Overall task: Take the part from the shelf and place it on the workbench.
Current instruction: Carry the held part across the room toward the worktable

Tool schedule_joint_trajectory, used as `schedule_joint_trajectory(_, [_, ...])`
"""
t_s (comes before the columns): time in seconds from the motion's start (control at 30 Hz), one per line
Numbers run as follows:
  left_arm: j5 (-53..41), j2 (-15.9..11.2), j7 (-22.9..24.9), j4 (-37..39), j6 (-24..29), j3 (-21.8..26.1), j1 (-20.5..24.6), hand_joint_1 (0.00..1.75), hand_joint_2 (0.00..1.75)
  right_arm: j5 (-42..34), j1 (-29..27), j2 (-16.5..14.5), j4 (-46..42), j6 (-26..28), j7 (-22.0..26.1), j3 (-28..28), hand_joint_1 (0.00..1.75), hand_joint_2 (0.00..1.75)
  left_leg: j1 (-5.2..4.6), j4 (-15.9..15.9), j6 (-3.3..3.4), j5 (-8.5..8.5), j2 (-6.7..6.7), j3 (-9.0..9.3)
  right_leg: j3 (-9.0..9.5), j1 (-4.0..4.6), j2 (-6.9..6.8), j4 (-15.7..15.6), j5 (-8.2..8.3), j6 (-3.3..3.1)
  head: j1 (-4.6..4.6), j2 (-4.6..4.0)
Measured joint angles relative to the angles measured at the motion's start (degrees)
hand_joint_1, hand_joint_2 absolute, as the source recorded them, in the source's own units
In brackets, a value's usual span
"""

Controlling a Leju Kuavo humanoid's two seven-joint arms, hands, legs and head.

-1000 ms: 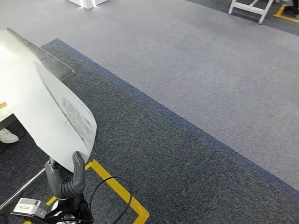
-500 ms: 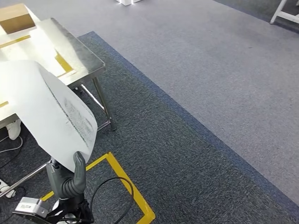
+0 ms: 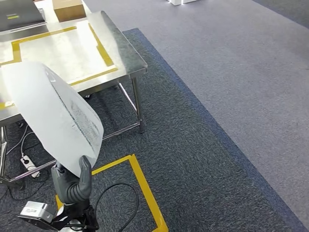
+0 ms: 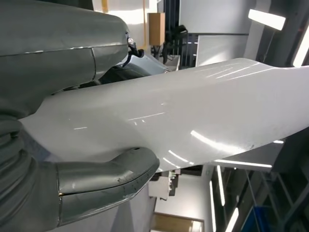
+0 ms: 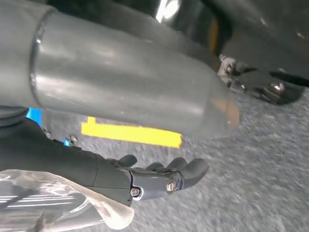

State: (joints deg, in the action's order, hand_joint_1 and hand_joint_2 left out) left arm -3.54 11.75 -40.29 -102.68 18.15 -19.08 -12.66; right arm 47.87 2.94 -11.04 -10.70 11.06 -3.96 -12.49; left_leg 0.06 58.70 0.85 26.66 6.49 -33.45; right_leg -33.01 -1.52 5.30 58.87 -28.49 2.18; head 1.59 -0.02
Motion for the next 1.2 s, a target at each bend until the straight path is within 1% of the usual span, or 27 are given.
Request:
schedule_joint_trajectory(0.07, [-0.03, -0.03, 0.01, 0.06, 0.03, 0.06, -0.02, 1.75, 1.75, 0.01, 0.09, -0.02, 0.0, 0.03, 0.0, -0.04, 0.0, 0.0, 0.22, -0.08, -0.64, -0.13, 1.09, -0.29, 0.42, 0.15, -0.86, -0.22, -0.06, -0.56, 0.0, 0.0])
schedule_joint_trajectory(0.1, [-0.04, -0.04, 0.01, 0.07, 0.07, 0.09, -0.02, 1.75, 1.75, 0.02, 0.11, -0.05, -0.01, 0.03, 0.0, -0.07, 0.0, 0.0, 0.19, 0.21, -0.93, 0.06, 0.48, -0.43, 0.61, 0.16, -1.56, -0.37, -0.04, -0.93, 0.09, 0.0])
schedule_joint_trajectory(0.13, [-0.04, -0.05, 0.01, 0.09, 0.11, 0.1, 0.01, 1.75, 1.75, 0.03, 0.07, -0.09, -0.01, 0.02, 0.01, -0.09, 0.0, 0.0, 0.11, 1.26, -1.19, 0.71, -0.8, -0.89, 0.84, 0.13, -2.37, -0.53, -0.06, -1.28, 0.27, 0.0])
schedule_joint_trajectory(0.2, [-0.04, -0.08, 0.01, 0.19, 0.21, 0.09, 0.08, 1.75, 1.75, 0.04, -0.02, -0.15, -0.01, 0.02, 0.02, -0.15, 0.0, 0.0, -0.05, 6.72, -1.62, 3.59, -4.27, -3.42, 1.25, 0.22, -4.14, -0.71, -0.3, -1.94, 0.63, 0.0])
schedule_joint_trajectory(0.27, [-0.04, -0.11, 0.01, 0.38, 0.25, 0.1, 0.06, 1.75, 1.75, 0.06, -0.15, -0.11, -0.01, 0.03, -0.02, -0.22, 0.0, 0.0, 0.09, 13.95, -1.87, 6.51, -5.55, -7.05, 1.46, 0.44, -6.07, -0.71, -0.64, -2.27, 0.71, 0.0])
schedule_joint_trajectory(0.3, [-0.04, -0.13, 0.01, 0.45, 0.27, 0.11, 0.01, 1.75, 1.75, 0.09, -0.18, -0.09, -0.01, 0.03, -0.04, -0.24, 0.0, 0.0, 0.13, 15.78, -1.9, 6.73, -5.73, -8.01, 1.57, 0.54, -7.0, -0.7, -0.8, -2.31, 0.71, 0.0])
schedule_joint_trajectory(0.33, [-0.04, -0.14, 0.01, 0.49, 0.3, 0.12, -0.03, 1.75, 1.75, 0.11, -0.16, -0.08, -0.01, 0.03, -0.06, -0.25, 0.0, 0.0, 0.14, 15.38, -1.82, 5.82, -5.87, -7.85, 1.74, 0.62, -7.82, -0.7, -0.95, -2.3, 0.73, 0.0])
schedule_joint_trajectory(0.37, [-0.05, -0.14, 0.01, 0.51, 0.33, 0.13, -0.06, 1.75, 1.75, 0.15, -0.11, -0.08, -0.01, 0.02, -0.06, -0.25, 0.0, 0.0, 0.1, 12.86, -1.61, 4.02, -6.17, -6.59, 2.0, 0.72, -8.57, -0.7, -1.14, -2.26, 0.73, 0.0])
schedule_joint_trajectory(0.43, [-0.09, -0.14, 0.01, 0.52, 0.41, 0.12, -0.05, 1.75, 1.75, 0.21, -0.05, -0.12, 0.0, 0.02, -0.08, -0.25, 0.0, 0.0, -0.44, 5.12, -0.67, 0.59, -8.55, -2.63, 2.66, 1.01, -9.97, -0.68, -1.64, -2.02, 0.7, 0.0])
schedule_joint_trajectory(0.5, [-0.15, -0.13, 0.0, 0.52, 0.49, 0.11, -0.03, 1.75, 1.75, 0.27, 0.03, -0.15, 0.0, 0.02, -0.1, -0.26, 0.0, 0.0, -1.13, 0.73, 0.23, -0.28, -10.69, -0.48, 3.07, 1.28, -11.21, -0.73, -2.06, -1.56, 0.64, 0.0])
schedule_joint_trajectory(0.53, [-0.19, -0.13, -0.01, 0.52, 0.52, 0.11, -0.06, 1.75, 1.75, 0.3, 0.12, -0.16, 0.0, 0.01, -0.12, -0.27, 0.0, 0.0, -1.35, 0.42, 0.48, 0.01, -10.79, -0.41, 3.22, 1.38, -11.83, -0.83, -2.19, -1.31, 0.61, 0.0])
schedule_joint_trajectory(0.57, [-0.25, -0.13, -0.01, 0.52, 0.57, 0.11, -0.1, 1.75, 1.75, 0.33, 0.25, -0.17, -0.02, 0.01, -0.12, -0.27, 0.0, 0.0, -1.29, 0.21, 0.71, -0.06, -10.06, -0.43, 3.48, 1.4, -12.48, -1.0, -2.31, -1.05, 0.61, 0.0])
schedule_joint_trajectory(0.6, [-0.3, -0.11, -0.01, 0.52, 0.64, 0.13, -0.16, 1.75, 1.75, 0.37, 0.36, -0.18, -0.04, 0.01, -0.14, -0.28, 0.0, 0.0, -1.12, -0.14, 0.93, -0.2, -9.34, -0.25, 3.64, 1.37, -12.19, -0.97, -2.59, -0.72, 0.53, 0.0])
schedule_joint_trajectory(0.67, [-0.38, -0.05, -0.02, 0.54, 0.73, 0.1, -0.15, 1.75, 1.75, 0.44, 0.42, -0.19, -0.09, 0.03, -0.15, -0.31, 0.0, 0.0, -0.63, -0.84, 1.46, -0.52, -7.98, 0.19, 2.66, 1.19, -9.35, 1.45, -4.26, -0.1, 0.27, 0.0])
schedule_joint_trajectory(0.7, [-0.38, -0.03, -0.02, 0.56, 0.75, 0.09, -0.13, 1.75, 1.75, 0.46, 0.38, -0.19, -0.09, 0.04, -0.16, -0.34, 0.0, 0.0, -0.45, -0.99, 1.63, -0.61, -7.36, 0.32, 1.09, 1.04, -7.38, 4.43, -5.73, 0.13, 0.1, 0.0])
schedule_joint_trajectory(0.73, [-0.38, -0.01, -0.02, 0.61, 0.74, 0.08, -0.08, 1.75, 1.75, 0.47, 0.3, -0.16, -0.09, 0.04, -0.16, -0.37, 0.0, 0.0, -0.37, -1.01, 1.76, -0.6, -6.69, 0.3, -0.96, 0.95, -6.18, 8.22, -7.32, 0.26, -0.02, 0.0])
schedule_joint_trajectory(0.77, [-0.38, -0.02, -0.01, 0.67, 0.73, 0.08, -0.07, 1.75, 1.75, 0.48, 0.21, -0.14, -0.09, 0.06, -0.17, -0.4, 0.0, 0.0, -0.34, -1.0, 1.82, -0.57, -5.93, 0.3, -3.11, 0.91, -5.69, 11.9, -8.51, 0.38, -0.08, 0.0])
schedule_joint_trajectory(0.8, [-0.37, -0.02, -0.01, 0.74, 0.73, 0.1, -0.08, 1.75, 1.75, 0.49, 0.08, -0.12, -0.09, 0.08, -0.2, -0.42, 0.0, 0.0, -0.33, -0.98, 1.82, -0.54, -5.1, 0.33, -4.7, 0.89, -5.52, 14.17, -8.7, 0.47, -0.08, 0.0])
schedule_joint_trajectory(0.83, [-0.37, -0.03, -0.01, 0.79, 0.73, 0.1, -0.09, 1.75, 1.75, 0.51, -0.03, -0.09, -0.09, 0.09, -0.21, -0.43, 0.0, 0.0, -0.3, -0.94, 1.79, -0.5, -4.2, 0.39, -5.37, 0.85, -5.42, 14.44, -7.74, 0.54, -0.09, 0.0])
schedule_joint_trajectory(0.87, [-0.37, -0.03, -0.01, 0.83, 0.73, 0.1, -0.09, 1.75, 1.75, 0.55, -0.08, -0.09, -0.09, 0.11, -0.22, -0.44, 0.0, 0.0, -0.23, -0.86, 1.68, -0.43, -3.28, 0.48, -4.95, 0.78, -5.21, 12.43, -5.69, 0.58, -0.09, 0.0])
schedule_joint_trajectory(0.9, [-0.38, -0.03, -0.01, 0.85, 0.74, 0.1, -0.09, 1.75, 1.75, 0.58, -0.11, -0.09, -0.09, 0.12, -0.22, -0.44, 0.0, 0.0, -0.14, -0.73, 1.49, -0.3, -2.41, 0.57, -3.65, 0.64, -4.55, 8.74, -3.12, 0.63, -0.1, 0.0])
schedule_joint_trajectory(0.93, [-0.38, -0.03, -0.01, 0.85, 0.75, 0.1, -0.09, 1.75, 1.75, 0.61, -0.1, -0.09, -0.08, 0.11, -0.2, -0.45, 0.0, 0.0, -0.13, -0.52, 1.22, -0.13, -1.63, 0.55, -2.18, 0.41, -3.04, 5.06, -1.35, 0.68, -0.12, 0.0])
schedule_joint_trajectory(0.97, [-0.39, -0.04, -0.01, 0.85, 0.76, 0.1, -0.07, 1.75, 1.75, 0.63, -0.08, -0.1, -0.07, 0.12, -0.18, -0.45, 0.0, 0.0, -0.1, -0.21, 0.93, 0.03, -0.91, 0.39, -0.76, 0.19, -1.53, 2.02, -0.3, 0.6, -0.09, 0.0])
schedule_joint_trajectory(1.03, [-0.4, -0.08, 0.01, 0.86, 0.81, 0.09, -0.05, 1.75, 1.75, 0.7, -0.02, -0.09, -0.03, 0.13, -0.14, -0.47, 0.0, 0.0, 0.04, 0.09, 0.25, 0.08, 0.36, -0.08, 0.49, 0.11, 0.22, -0.13, -0.41, 0.16, -0.07, 0.0])
schedule_joint_trajectory(1.1, [-0.4, -0.14, 0.01, 0.85, 0.85, 0.11, -0.09, 1.75, 1.75, 0.78, 0.05, -0.13, -0.03, 0.13, -0.13, -0.49, 0.0, 0.0, 0.3, 0.11, -0.39, 0.0, 1.2, -0.37, 0.94, 0.22, -0.99, -0.47, -0.38, -0.62, -0.11, 0.0])
schedule_joint_trajectory(1.13, [-0.4, -0.15, 0.01, 0.85, 0.87, 0.13, -0.08, 1.75, 1.75, 0.8, 0.08, -0.16, -0.03, 0.13, -0.1, -0.5, 0.0, 0.0, 0.24, 0.66, -0.68, 0.35, 0.32, -0.62, 1.19, 0.19, -1.75, -0.62, -0.37, -1.01, 0.07, 0.0])
schedule_joint_trajectory(1.2, [-0.41, -0.16, -0.01, 0.85, 0.89, 0.12, -0.01, 1.75, 1.75, 0.83, 0.0, -0.25, -0.03, 0.13, -0.02, -0.51, 0.0, 0.0, 0.1, 5.07, -1.17, 2.76, -3.11, -2.61, 1.67, 0.12, -3.62, -0.89, -0.53, -1.74, 0.46, 0.0])
